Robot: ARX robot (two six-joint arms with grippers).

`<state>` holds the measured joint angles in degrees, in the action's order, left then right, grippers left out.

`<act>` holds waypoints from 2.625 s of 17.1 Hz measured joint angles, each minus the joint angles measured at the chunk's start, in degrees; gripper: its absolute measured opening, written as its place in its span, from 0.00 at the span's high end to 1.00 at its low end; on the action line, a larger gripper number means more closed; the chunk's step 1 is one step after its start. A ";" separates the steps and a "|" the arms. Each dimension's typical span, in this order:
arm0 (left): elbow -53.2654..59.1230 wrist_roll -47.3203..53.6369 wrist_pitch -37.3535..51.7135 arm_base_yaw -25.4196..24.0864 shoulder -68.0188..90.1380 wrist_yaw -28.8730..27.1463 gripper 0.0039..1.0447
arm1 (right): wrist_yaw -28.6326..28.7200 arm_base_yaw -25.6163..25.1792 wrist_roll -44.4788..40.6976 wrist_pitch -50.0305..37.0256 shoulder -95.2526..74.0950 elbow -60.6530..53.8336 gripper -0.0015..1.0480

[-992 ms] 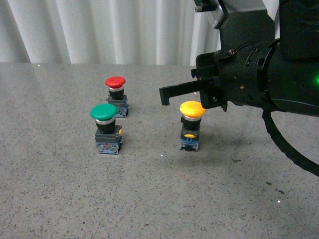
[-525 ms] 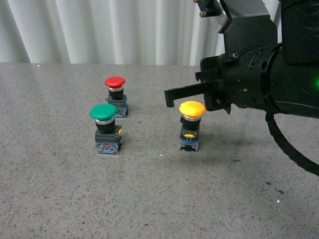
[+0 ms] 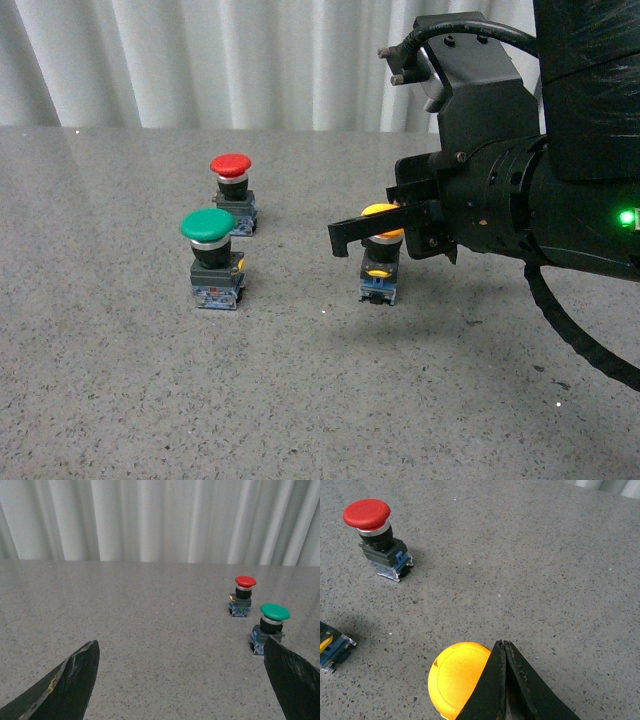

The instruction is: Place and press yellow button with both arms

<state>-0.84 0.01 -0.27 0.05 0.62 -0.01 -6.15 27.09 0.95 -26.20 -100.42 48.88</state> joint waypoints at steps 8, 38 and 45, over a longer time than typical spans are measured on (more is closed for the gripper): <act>0.00 0.00 0.00 0.00 0.00 0.00 0.06 | -0.24 1.60 -2.64 1.77 -0.76 0.42 0.98; 0.00 0.02 0.00 0.00 0.00 0.00 0.06 | 4.70 -25.20 -0.59 3.34 72.22 -43.74 0.98; 0.00 0.00 0.00 0.00 0.00 0.00 0.06 | 5.84 -27.43 -0.59 5.05 75.17 -45.03 0.98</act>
<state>-0.84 0.01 -0.27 0.05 0.62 -0.01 -0.32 -0.34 0.36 -21.15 -25.26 3.86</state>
